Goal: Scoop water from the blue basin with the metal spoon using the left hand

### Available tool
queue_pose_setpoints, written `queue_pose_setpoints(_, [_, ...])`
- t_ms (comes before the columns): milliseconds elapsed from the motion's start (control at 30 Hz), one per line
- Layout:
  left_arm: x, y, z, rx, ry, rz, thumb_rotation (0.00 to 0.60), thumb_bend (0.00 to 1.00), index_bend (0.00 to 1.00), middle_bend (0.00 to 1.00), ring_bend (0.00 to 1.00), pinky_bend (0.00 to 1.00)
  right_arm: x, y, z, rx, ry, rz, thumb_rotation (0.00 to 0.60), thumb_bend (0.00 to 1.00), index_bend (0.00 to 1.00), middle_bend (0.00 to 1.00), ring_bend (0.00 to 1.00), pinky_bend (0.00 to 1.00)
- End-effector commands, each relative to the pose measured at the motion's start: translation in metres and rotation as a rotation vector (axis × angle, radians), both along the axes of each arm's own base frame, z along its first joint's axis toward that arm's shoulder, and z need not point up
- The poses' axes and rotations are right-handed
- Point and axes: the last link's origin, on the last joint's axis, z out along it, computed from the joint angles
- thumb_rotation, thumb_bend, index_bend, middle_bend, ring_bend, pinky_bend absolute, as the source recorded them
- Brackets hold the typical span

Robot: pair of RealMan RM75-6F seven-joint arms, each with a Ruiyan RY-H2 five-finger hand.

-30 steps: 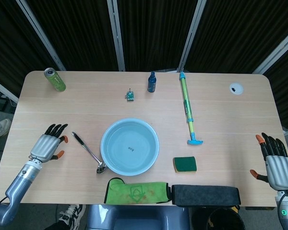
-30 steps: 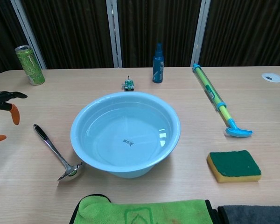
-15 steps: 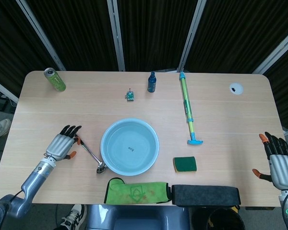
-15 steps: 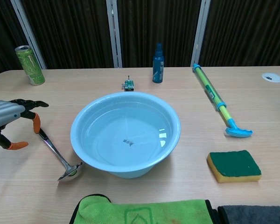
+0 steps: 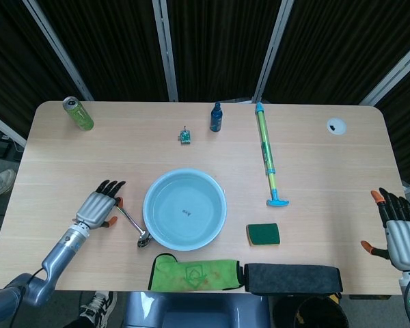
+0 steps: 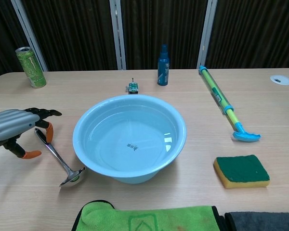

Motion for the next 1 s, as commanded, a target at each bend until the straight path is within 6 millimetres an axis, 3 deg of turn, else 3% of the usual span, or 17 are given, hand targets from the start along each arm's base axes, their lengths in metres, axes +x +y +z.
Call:
queue_pose_setpoints(33, [0.001,0.001,-0.003,-0.006,0.001,-0.002,0.6,0.32,0.44,0.0,0.0,0.0,0.0,0.0,0.001,-0.001,-0.001,0.002,0.6,0.0,0.0,0.0,0.0,0.0])
queue_pose_setpoints(667, [0.007,0.007,-0.024,-0.051,0.012,-0.008,0.6,0.32,0.43,0.0,0.0,0.0,-0.002,0.001,0.006,-0.013,-0.01,-0.003,0.6,0.0,0.0,0.0,0.0,0.0])
queue_pose_setpoints(1000, [0.006,0.008,-0.028,-0.054,0.023,-0.007,0.6,0.48,0.51,0.0,0.0,0.0,-0.004,0.002,0.01,-0.024,-0.011,-0.008,0.6,0.0,0.0,0.0,0.0,0.0])
